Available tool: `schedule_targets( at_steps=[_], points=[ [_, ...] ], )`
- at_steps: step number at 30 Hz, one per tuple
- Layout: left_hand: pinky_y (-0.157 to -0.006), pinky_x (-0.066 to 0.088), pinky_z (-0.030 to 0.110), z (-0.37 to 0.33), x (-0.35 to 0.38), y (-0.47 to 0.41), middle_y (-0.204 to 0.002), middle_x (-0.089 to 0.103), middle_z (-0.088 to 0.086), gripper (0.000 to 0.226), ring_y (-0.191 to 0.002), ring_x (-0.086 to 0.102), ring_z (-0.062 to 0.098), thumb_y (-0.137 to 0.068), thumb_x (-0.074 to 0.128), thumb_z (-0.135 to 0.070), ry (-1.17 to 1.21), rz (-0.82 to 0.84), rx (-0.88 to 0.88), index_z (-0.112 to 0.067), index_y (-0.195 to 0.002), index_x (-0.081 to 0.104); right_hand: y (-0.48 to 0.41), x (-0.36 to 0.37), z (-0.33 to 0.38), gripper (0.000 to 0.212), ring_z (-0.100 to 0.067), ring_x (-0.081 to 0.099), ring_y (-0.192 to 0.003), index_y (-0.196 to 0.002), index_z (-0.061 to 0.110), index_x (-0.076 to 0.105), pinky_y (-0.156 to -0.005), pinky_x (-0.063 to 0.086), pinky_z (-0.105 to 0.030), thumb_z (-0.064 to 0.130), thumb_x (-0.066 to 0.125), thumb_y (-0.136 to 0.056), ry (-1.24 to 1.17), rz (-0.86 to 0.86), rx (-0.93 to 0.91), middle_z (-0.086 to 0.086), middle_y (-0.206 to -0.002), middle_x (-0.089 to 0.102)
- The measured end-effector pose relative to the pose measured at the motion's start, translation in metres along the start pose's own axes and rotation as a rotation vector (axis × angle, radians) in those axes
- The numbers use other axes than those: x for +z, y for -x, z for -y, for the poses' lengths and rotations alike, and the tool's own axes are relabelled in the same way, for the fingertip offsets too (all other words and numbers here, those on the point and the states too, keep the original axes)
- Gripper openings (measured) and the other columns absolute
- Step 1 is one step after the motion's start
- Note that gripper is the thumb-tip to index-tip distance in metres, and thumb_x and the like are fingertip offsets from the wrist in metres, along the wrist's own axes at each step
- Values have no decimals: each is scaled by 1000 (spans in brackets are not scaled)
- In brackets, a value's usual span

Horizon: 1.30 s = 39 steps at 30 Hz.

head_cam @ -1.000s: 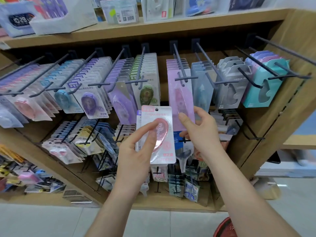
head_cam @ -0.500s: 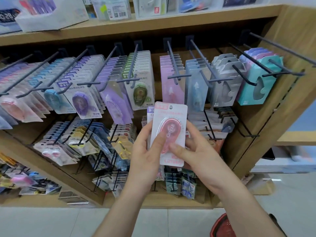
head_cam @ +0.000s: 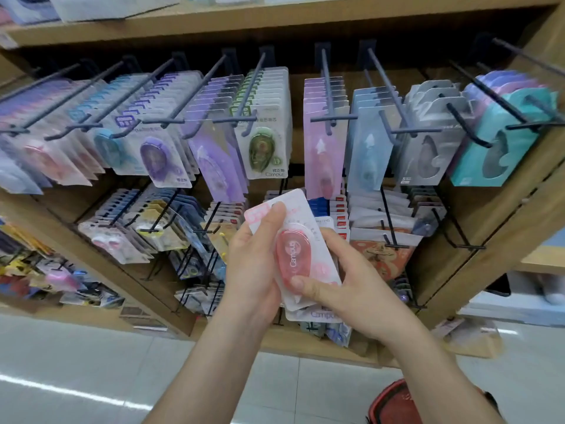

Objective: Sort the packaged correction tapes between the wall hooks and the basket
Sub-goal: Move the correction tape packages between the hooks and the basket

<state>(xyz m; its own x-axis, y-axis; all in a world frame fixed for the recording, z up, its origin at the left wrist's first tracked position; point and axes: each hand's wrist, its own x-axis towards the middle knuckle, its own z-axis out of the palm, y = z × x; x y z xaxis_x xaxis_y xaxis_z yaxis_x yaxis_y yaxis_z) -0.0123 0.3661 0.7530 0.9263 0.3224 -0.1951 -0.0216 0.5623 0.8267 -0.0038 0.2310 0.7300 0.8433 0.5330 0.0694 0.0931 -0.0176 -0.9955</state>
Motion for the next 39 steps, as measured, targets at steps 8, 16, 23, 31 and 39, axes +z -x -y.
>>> schedule_targets(
  at_steps=[8,16,23,31,39],
  points=[
    [-66,54,36,-16,-36,3,-80,69,9,10,-71,66,23,-92,66,-19,-105,-324,134,-11,-89,69,-22,1,-16,14,1,67,-84,-96,30,73,-72,51,-13,19,72,-86,-32,7,-21,14,-92,74],
    [-64,58,34,-49,-95,28,-91,69,13,37,-79,67,24,-73,71,-31,-139,-443,186,-5,-100,71,-54,42,-18,15,2,65,-90,-97,35,72,-78,48,-15,40,60,-89,173,324,-48,18,-96,72],
    [-86,56,47,-87,-143,26,-97,68,16,32,-88,67,28,-95,59,-26,-112,-427,122,1,-112,64,-75,101,-14,19,11,63,-82,-93,42,73,-71,46,-10,25,75,-86,304,390,-77,30,-87,71],
    [-75,59,38,-152,-229,0,-87,70,11,16,-79,67,22,-94,61,-18,-159,-369,208,-4,-99,68,-95,210,-19,8,2,62,-73,-80,31,75,-66,47,-20,30,72,-87,283,109,-126,12,-79,73],
    [-74,58,40,-217,-270,-47,-83,73,11,9,-76,69,25,-92,67,-15,-257,-264,321,-9,-88,71,-137,287,-14,26,-11,64,-74,-81,24,73,-71,50,-37,35,57,-98,460,186,-34,4,-76,71]
  ],
)
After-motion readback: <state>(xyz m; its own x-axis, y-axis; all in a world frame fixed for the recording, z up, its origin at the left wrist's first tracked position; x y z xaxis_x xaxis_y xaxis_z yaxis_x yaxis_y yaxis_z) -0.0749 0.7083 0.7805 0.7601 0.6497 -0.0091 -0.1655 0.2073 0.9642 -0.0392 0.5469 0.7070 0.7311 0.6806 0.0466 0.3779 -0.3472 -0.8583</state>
